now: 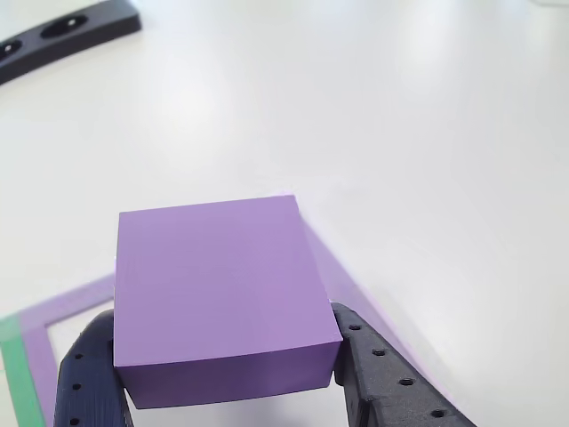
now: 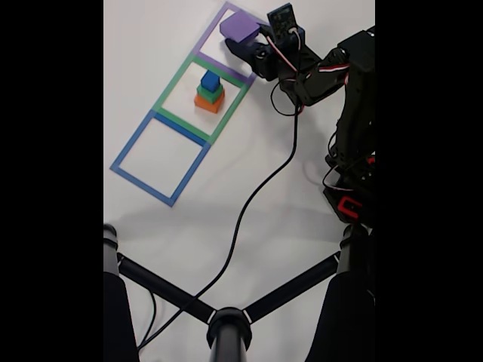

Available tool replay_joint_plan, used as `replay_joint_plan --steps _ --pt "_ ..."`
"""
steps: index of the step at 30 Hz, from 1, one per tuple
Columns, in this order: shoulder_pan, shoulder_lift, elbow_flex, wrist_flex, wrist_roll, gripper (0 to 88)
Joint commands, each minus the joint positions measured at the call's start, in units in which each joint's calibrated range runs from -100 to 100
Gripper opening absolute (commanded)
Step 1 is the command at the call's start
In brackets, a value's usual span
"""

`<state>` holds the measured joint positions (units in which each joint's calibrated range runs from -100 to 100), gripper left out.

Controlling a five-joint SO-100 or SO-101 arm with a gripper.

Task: Tower of hanoi

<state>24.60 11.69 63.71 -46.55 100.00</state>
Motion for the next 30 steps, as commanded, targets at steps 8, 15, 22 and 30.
replay_joint_plan --steps 8,15,22,30 --pt "-1.6 -37.7 -4.0 43.0 0.0 13.9" --pt "-2.7 -49.9 -19.0 73.3 0.0 13.8" --pt "-6.6 -53.5 -47.3 106.8 0.0 12.6" --pt "-13.0 -53.0 -70.9 130.1 0.0 12.2"
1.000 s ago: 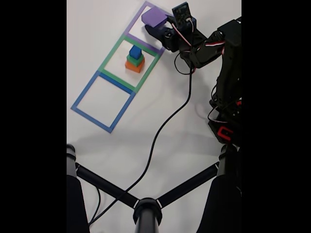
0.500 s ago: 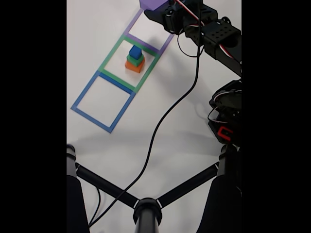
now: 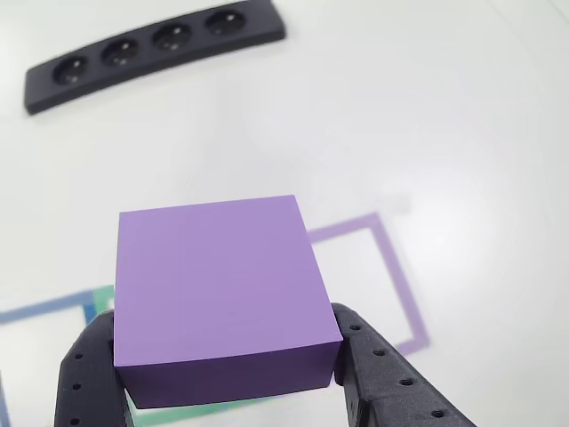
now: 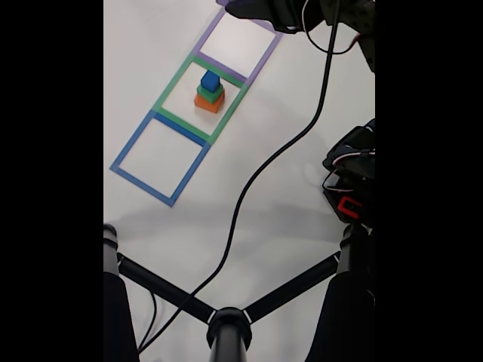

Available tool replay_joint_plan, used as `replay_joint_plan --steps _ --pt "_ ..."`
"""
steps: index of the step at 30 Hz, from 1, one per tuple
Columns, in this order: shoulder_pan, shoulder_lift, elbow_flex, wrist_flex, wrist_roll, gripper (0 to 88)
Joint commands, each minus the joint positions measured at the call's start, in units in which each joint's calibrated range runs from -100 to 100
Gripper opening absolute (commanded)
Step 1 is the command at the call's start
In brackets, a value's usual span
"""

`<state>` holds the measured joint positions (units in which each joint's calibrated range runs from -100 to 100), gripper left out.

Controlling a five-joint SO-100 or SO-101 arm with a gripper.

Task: Tower of hanoi

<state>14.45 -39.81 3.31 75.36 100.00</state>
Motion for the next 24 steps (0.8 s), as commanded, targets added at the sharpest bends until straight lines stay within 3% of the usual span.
replay_joint_plan --steps 1,18,24 --pt "-3.8 -1.7 -11.8 9.7 0.0 12.1" --pt "-21.4 -7.9 -10.1 12.8 0.0 11.8" --pt "-24.4 -9.6 -1.1 6.8 0.0 13.0"
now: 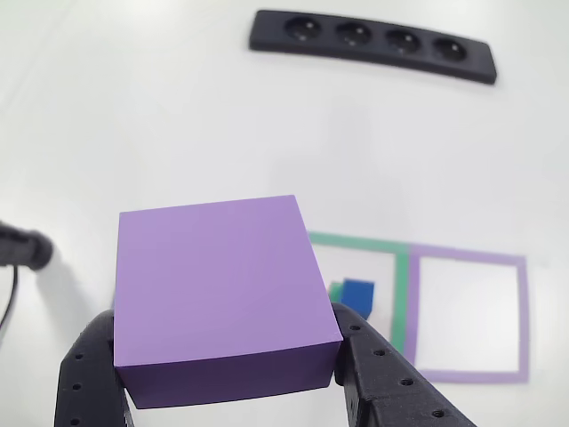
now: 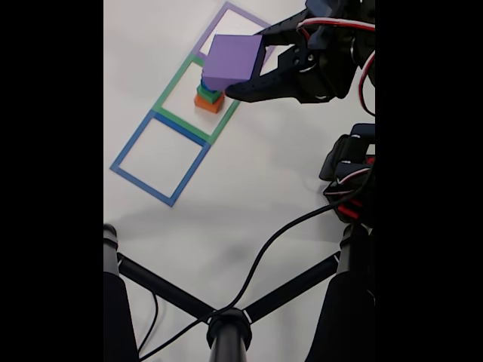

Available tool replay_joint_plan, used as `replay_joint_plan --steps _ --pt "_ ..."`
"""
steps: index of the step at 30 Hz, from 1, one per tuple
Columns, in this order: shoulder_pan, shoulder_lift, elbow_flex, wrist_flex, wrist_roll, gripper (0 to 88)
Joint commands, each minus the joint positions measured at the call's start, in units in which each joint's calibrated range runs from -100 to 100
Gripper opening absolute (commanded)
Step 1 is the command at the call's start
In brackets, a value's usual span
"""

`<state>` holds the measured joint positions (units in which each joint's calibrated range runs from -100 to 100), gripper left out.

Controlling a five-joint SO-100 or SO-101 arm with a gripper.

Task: Tower of hanoi

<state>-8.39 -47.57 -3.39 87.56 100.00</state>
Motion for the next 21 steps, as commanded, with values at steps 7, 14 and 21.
replay_joint_plan --steps 7,14,21 --pt "-1.7 -5.8 29.1 -22.7 0.0 12.6" --pt "-3.5 -5.2 54.1 -48.9 0.0 12.4" --pt "-5.1 1.7 74.9 -79.5 0.0 12.7"
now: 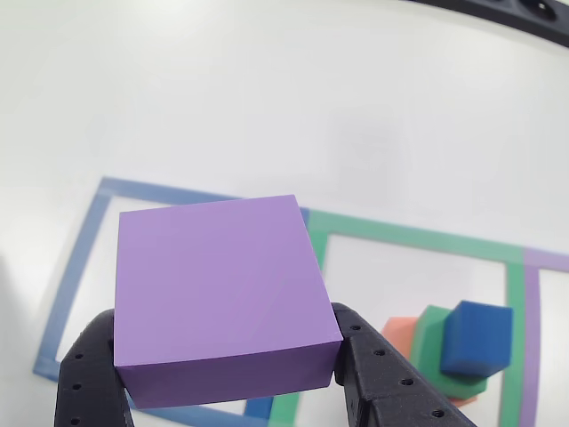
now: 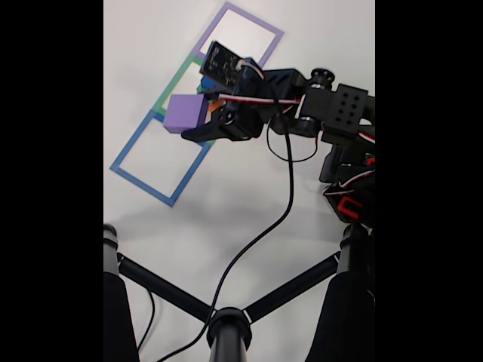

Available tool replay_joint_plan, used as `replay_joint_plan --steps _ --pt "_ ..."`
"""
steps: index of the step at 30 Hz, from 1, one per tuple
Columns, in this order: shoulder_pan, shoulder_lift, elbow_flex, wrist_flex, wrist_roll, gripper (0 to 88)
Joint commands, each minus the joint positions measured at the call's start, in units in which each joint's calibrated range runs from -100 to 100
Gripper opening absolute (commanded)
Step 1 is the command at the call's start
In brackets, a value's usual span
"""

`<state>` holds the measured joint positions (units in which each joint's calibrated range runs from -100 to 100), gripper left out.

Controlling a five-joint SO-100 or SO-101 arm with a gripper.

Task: Tower of hanoi

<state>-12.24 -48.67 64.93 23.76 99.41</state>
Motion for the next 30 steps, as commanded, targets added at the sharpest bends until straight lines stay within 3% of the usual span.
replay_joint_plan --steps 1,17,30 --pt "-1.7 3.9 8.3 -18.9 0.6 12.7" --pt "-5.0 38.2 11.6 -60.7 0.6 13.0" --pt "-5.8 60.6 2.5 -76.6 0.6 12.9"
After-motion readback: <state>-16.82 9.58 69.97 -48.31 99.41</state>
